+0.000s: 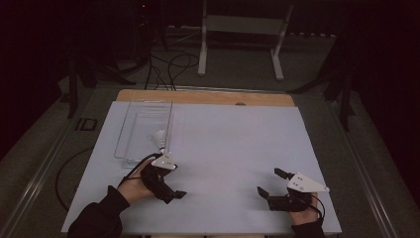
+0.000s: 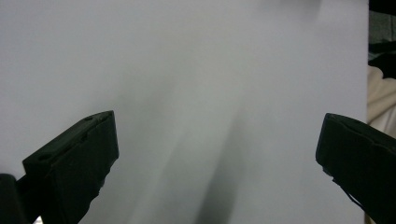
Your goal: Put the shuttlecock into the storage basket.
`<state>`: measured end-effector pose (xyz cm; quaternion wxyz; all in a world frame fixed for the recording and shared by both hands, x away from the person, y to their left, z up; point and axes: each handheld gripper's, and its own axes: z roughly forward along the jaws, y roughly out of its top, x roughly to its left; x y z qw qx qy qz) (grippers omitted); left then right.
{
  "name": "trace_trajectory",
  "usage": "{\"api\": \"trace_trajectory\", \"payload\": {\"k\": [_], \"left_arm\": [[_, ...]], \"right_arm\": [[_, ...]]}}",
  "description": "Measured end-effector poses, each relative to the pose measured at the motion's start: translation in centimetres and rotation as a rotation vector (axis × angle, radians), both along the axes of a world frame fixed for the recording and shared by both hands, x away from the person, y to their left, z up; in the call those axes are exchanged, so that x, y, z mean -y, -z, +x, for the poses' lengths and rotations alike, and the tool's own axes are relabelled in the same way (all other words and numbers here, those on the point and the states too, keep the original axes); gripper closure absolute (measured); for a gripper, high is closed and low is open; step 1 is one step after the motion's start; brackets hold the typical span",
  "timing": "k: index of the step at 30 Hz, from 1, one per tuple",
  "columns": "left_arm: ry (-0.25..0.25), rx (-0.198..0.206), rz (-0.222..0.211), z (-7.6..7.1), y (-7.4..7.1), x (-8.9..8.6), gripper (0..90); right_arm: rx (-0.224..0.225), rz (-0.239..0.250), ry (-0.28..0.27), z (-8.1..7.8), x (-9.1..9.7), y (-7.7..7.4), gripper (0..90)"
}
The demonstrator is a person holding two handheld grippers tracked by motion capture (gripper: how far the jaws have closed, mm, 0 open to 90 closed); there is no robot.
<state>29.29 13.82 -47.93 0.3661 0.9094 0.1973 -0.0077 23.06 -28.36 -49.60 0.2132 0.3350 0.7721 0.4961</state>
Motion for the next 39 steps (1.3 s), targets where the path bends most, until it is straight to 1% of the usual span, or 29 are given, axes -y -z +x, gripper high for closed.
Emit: {"api": "trace_trajectory", "payload": {"k": [1,2,3,5,7,10,11,14,16,17,18,19,20,21,24,25,28,29,32,33,34,35,39], "left_arm": [[-0.003,-0.001,0.006,-0.3,0.2,-0.2,0.0],[-0.003,-0.001,0.006,-0.3,0.2,-0.2,0.0],[-0.001,-0.007,0.012,-0.6,0.3,-0.5,0.0],[-0.002,-0.005,0.015,-0.9,0.3,-0.8,0.0],[-0.001,-0.017,0.01,-1.2,0.4,-1.3,0.0],[0.001,-0.019,0.004,-1.5,0.5,-1.6,0.0],[0.003,-0.023,0.002,-1.7,0.5,-2.0,0.0],[-0.001,-0.022,0.004,-1.9,0.6,-2.3,0.0],[-0.002,-0.022,-0.005,-2.2,0.8,-2.7,0.0],[-0.01,-0.016,-0.004,-2.3,0.9,-3.1,0.0],[-0.01,-0.016,-0.004,-2.3,0.9,-3.1,0.0],[-0.02,-0.009,-0.012,-2.5,1.1,-3.4,0.0],[-0.02,-0.009,-0.012,-2.5,1.1,-3.4,0.0],[-0.025,-0.018,-0.036,-2.7,1.3,-3.8,0.0],[-0.023,-0.014,-0.028,-2.9,1.5,-4.0,0.1],[-0.033,-0.014,-0.023,-3.0,1.7,-4.3,0.0],[-0.048,-0.01,-0.027,-3.0,1.8,-4.6,0.1],[-0.066,-0.004,-0.04,-3.1,1.8,-4.9,0.1],[-0.079,-0.003,-0.05,-3.2,2.0,-5.2,0.1],[-0.084,0.006,-0.051,-3.3,2.1,-5.4,0.1],[-0.084,0.006,-0.051,-3.3,2.1,-5.4,0.1],[-0.092,0.007,-0.063,-3.3,2.2,-5.5,0.1],[-0.109,0.008,-0.063,-3.3,2.4,-5.7,0.1]], "right_arm": [[0.0,-0.001,0.0,0.0,-0.1,0.0,10.3],[0.0,-0.001,0.0,0.0,-0.1,0.0,10.3],[-0.001,-0.001,-0.002,0.0,-0.1,0.0,10.3],[-0.005,0.0,-0.003,0.0,-0.1,0.0,10.3],[-0.005,-0.001,-0.003,0.0,-0.1,0.0,10.3],[-0.006,0.001,-0.007,0.0,-0.1,0.0,10.3],[-0.004,-0.001,-0.007,0.0,-0.1,0.0,10.3],[-0.005,-0.001,-0.007,0.0,-0.1,0.0,10.3],[-0.005,-0.001,-0.007,0.0,-0.1,0.0,10.3],[-0.005,-0.002,-0.008,0.0,-0.1,0.0,10.3],[-0.005,-0.002,-0.008,0.0,-0.1,0.0,10.3],[-0.006,-0.001,-0.008,0.0,-0.1,0.0,10.3],[-0.006,-0.001,-0.008,0.0,-0.1,0.0,10.3],[-0.005,-0.002,-0.008,0.0,-0.1,0.0,10.3],[-0.006,-0.005,-0.008,0.0,-0.2,0.1,10.3],[-0.009,-0.004,-0.009,0.0,-0.2,0.1,10.3],[-0.006,-0.007,-0.01,0.0,-0.2,0.1,10.3],[-0.006,-0.007,-0.009,0.0,-0.2,0.1,10.3],[-0.008,-0.006,-0.009,0.0,-0.2,0.1,10.3],[-0.009,-0.006,-0.01,0.0,-0.2,0.1,10.3],[-0.009,-0.006,-0.01,0.0,-0.2,0.1,10.3],[-0.009,-0.007,-0.011,0.0,-0.2,0.1,10.3],[-0.008,-0.008,-0.01,0.0,-0.2,0.1,10.2]]}}
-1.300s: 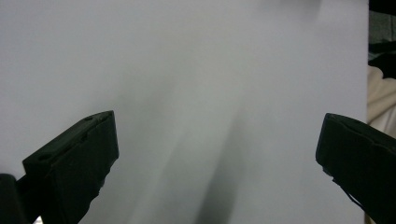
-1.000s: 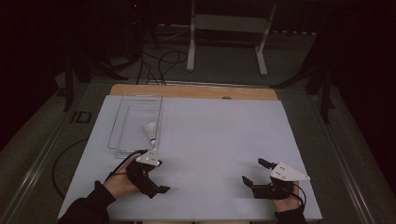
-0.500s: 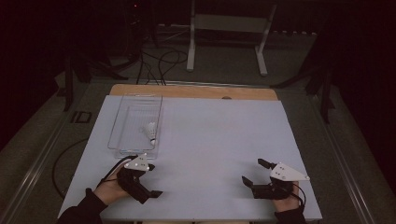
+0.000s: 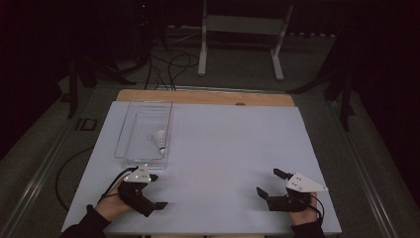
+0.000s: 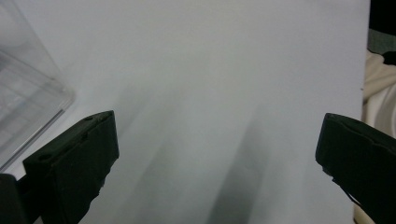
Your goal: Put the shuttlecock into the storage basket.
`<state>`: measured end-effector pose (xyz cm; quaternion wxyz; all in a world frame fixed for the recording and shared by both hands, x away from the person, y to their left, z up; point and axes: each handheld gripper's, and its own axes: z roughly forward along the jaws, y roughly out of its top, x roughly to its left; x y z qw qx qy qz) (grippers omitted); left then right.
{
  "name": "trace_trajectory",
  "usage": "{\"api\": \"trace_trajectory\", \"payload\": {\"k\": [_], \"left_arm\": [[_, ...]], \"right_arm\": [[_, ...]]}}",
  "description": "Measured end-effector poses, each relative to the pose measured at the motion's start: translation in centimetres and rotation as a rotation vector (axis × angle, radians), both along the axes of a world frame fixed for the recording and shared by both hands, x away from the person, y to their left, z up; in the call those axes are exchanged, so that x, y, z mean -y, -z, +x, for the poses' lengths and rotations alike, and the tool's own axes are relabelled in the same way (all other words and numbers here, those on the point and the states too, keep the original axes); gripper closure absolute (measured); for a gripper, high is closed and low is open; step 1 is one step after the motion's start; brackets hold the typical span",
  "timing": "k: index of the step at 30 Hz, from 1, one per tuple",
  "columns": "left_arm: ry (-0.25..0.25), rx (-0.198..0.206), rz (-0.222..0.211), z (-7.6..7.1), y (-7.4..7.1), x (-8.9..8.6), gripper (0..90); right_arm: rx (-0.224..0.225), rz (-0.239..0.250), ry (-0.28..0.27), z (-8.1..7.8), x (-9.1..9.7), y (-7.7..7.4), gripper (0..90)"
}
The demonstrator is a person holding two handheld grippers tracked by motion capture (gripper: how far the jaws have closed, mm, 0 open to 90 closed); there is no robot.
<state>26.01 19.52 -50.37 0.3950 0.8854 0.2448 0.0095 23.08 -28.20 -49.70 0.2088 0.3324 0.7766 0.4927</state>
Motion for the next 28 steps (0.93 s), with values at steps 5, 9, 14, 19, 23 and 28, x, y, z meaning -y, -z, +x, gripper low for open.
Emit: {"api": "trace_trajectory", "payload": {"k": [5,9,14,19,23,28], "left_arm": [[-0.023,-0.004,-0.002,-0.1,0.3,-0.1,0.1],[-0.059,0.004,0.009,-0.3,0.4,-0.3,0.1],[-0.067,-0.011,0.007,-0.5,0.8,-0.2,0.1],[-0.069,-0.019,0.013,-0.5,1.3,-0.1,0.1],[-0.064,-0.014,0.002,-0.6,1.3,0.0,0.1],[-0.049,-0.016,0.003,-0.6,1.5,0.1,0.1]], "right_arm": [[0.0,-0.001,-0.001,0.0,0.0,0.0,10.3],[0.0,-0.005,-0.005,0.0,-0.1,0.0,10.3],[-0.006,-0.015,-0.011,-0.1,-0.2,0.1,10.3],[-0.009,-0.019,-0.012,0.0,-0.2,0.2,10.3],[-0.01,-0.017,-0.012,0.0,-0.2,0.2,10.3],[-0.015,-0.017,-0.014,0.0,-0.2,0.3,10.3]]}}
